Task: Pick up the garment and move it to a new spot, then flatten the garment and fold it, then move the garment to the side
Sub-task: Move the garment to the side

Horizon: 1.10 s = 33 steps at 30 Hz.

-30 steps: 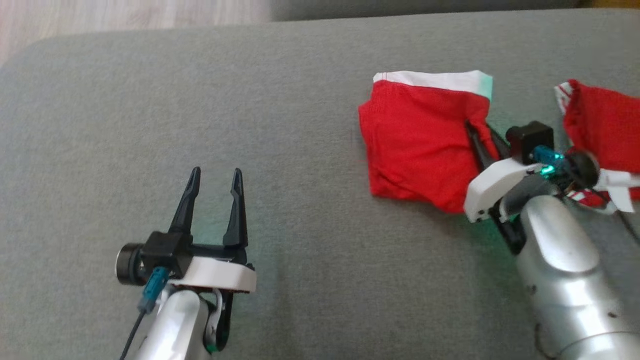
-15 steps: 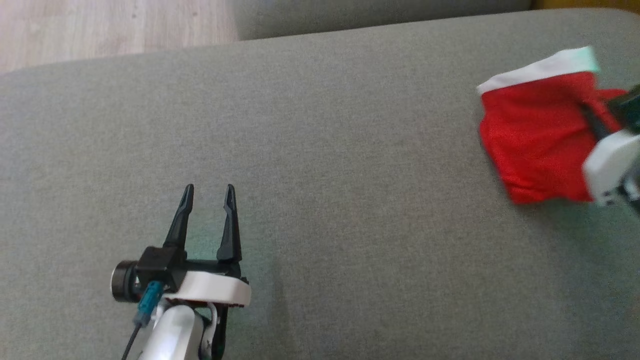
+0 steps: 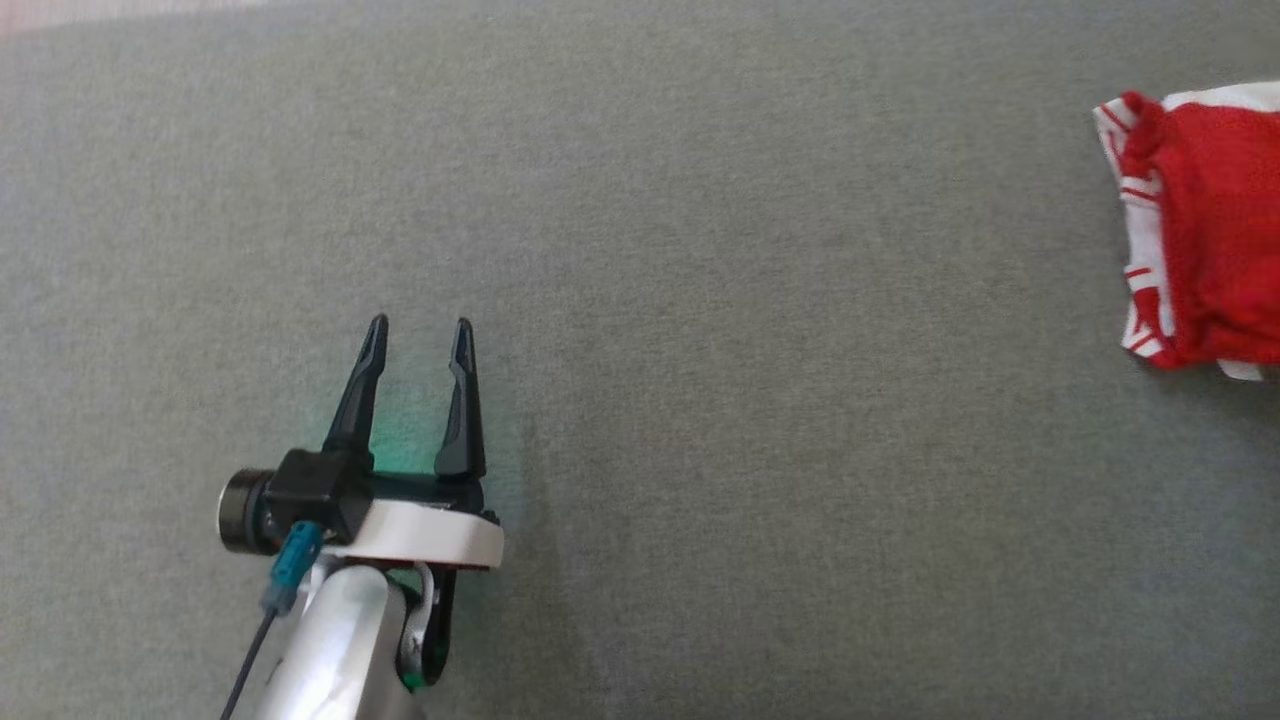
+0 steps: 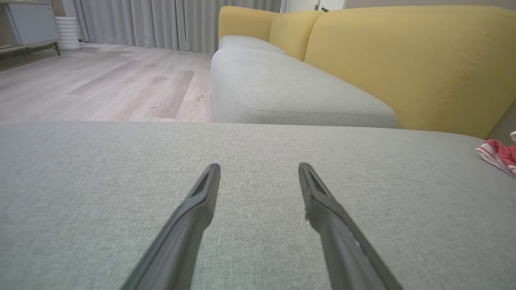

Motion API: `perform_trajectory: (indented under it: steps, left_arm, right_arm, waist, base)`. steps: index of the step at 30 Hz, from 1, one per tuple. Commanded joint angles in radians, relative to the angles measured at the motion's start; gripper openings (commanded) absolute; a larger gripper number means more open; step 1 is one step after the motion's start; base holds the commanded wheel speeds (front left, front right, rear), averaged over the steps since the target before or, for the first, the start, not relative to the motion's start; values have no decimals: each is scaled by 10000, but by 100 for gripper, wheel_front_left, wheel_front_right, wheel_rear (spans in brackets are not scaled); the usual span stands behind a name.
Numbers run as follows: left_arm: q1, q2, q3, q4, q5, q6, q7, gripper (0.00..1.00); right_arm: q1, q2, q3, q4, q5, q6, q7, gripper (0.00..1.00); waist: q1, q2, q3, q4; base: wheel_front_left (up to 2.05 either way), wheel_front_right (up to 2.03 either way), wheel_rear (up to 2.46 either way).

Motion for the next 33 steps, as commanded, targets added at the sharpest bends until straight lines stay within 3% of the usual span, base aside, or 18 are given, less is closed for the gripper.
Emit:
perform_trajectory:
  steps: [1, 8, 23, 24, 25, 33]
  left_arm:
    - [-244, 39, 318, -315, 125, -15, -53, 100]
    - [-388, 39, 365, -352, 248, -73, -53, 100]
    - [-577, 39, 516, -354, 388, -118, -53, 100]
    - [-586, 39, 527, -348, 395, -123, -53, 100]
    - [-592, 39, 538, -339, 400, -129, -53, 100]
    - [-493, 39, 549, -222, 359, -123, -53, 100]
  right_arm:
    - [-164, -441, -107, -144, -155, -7, -120, 0]
    - [-256, -429, -868, 202, -1555, -7, -277, 0]
    - [69, 378, -2329, -66, -2004, -7, -84, 0]
    - [90, 421, -2406, -154, -2051, -7, -92, 45]
    - [104, 477, -2521, -242, -2112, -7, -90, 100]
    - [217, 1061, -3029, -894, -2627, -7, 45, 100]
  waist:
    - [-2, 0, 178, 120]
    - [-2, 0, 559, 234]
    - [-2, 0, 788, 214]
    - [-2, 0, 781, 208]
    - [-2, 0, 764, 199]
    - [-2, 0, 340, 112]
  base:
    - [0, 0, 0]
    - [0, 0, 0]
    - [0, 0, 0]
    - [0, 0, 0]
    - [0, 0, 0]
    - [0, 0, 0]
